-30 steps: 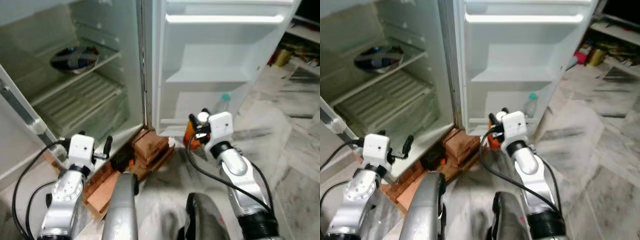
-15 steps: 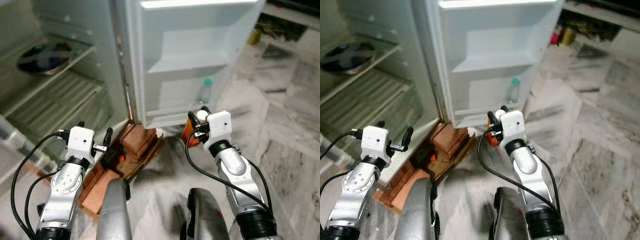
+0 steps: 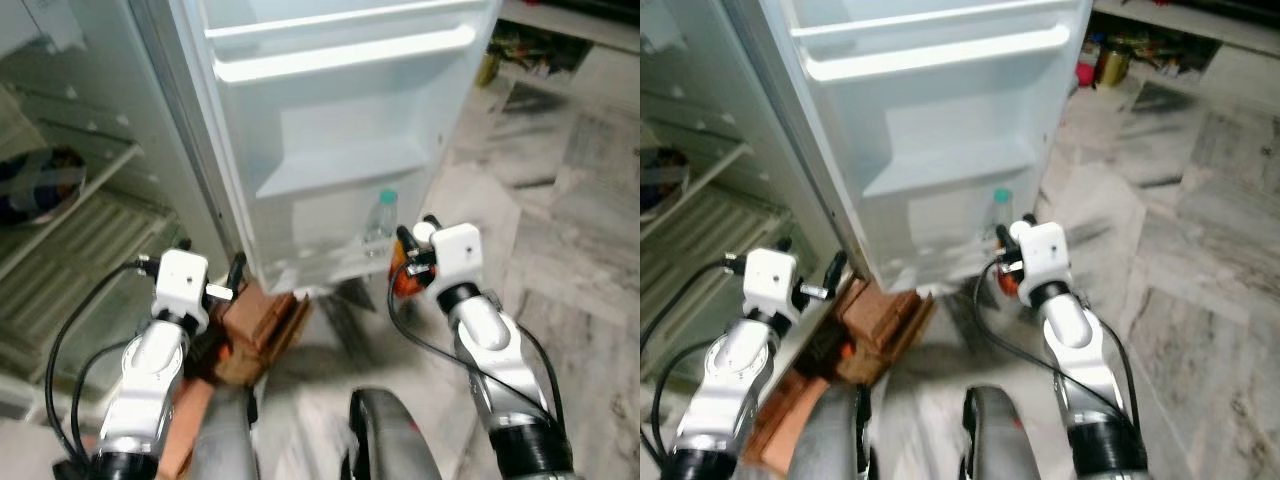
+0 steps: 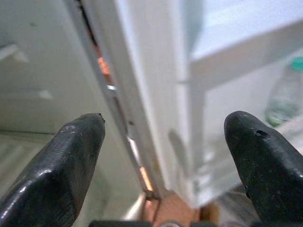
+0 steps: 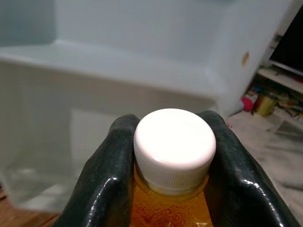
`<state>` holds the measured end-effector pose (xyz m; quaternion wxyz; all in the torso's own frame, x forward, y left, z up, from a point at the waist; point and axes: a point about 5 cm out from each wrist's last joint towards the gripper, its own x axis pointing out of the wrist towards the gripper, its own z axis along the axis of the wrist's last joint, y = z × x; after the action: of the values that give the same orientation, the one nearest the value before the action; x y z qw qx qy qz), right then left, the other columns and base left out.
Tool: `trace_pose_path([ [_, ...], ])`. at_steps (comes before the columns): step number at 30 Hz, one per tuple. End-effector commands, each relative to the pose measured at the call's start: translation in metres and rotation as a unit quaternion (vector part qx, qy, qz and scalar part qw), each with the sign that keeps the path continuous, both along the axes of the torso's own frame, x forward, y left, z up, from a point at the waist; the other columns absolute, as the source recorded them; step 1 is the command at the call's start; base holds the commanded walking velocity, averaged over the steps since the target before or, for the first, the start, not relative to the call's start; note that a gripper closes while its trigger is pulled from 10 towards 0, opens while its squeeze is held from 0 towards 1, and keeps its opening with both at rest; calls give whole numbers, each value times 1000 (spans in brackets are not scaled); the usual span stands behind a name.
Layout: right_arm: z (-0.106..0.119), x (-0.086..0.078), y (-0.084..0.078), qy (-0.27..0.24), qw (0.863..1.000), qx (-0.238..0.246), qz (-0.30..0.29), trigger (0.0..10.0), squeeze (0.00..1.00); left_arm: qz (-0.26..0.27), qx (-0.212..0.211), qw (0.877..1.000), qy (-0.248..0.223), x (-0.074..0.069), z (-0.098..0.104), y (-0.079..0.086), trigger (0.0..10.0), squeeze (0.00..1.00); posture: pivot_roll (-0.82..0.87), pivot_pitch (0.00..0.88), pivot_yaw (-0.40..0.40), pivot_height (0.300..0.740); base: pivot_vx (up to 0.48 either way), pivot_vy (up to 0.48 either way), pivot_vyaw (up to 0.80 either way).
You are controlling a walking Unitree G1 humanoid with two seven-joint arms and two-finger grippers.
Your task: Restocking fridge
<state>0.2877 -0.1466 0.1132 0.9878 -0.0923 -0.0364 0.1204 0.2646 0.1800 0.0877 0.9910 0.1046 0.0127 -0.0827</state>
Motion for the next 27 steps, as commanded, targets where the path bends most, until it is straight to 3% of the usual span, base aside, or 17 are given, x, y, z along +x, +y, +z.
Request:
trace_pose_path([
  [1, 10, 1, 13, -23, 999, 12, 22, 10000, 0, 13, 9, 1000, 5, -2, -1, 10, 10000, 0, 42, 103, -15, 615, 322, 0, 0],
  [11, 11, 0, 18, -28, 998, 5, 48, 10000, 0, 19, 13, 1000, 10, -2, -3, 10, 10000, 0, 41, 104, -17, 615, 298, 0, 0],
  [16, 11, -1, 19, -29, 998, 9, 49, 10000, 0, 20, 12, 1000, 11, -2, -3, 10, 10000, 0, 42, 104, -18, 615, 288, 0, 744],
  [27, 9, 3, 10, -25, 1000, -2, 14, 10000, 0, 31, 15, 999, 18, -4, -6, 13, 10000, 0, 45, 109, -19, 615, 0, 0, 121],
])
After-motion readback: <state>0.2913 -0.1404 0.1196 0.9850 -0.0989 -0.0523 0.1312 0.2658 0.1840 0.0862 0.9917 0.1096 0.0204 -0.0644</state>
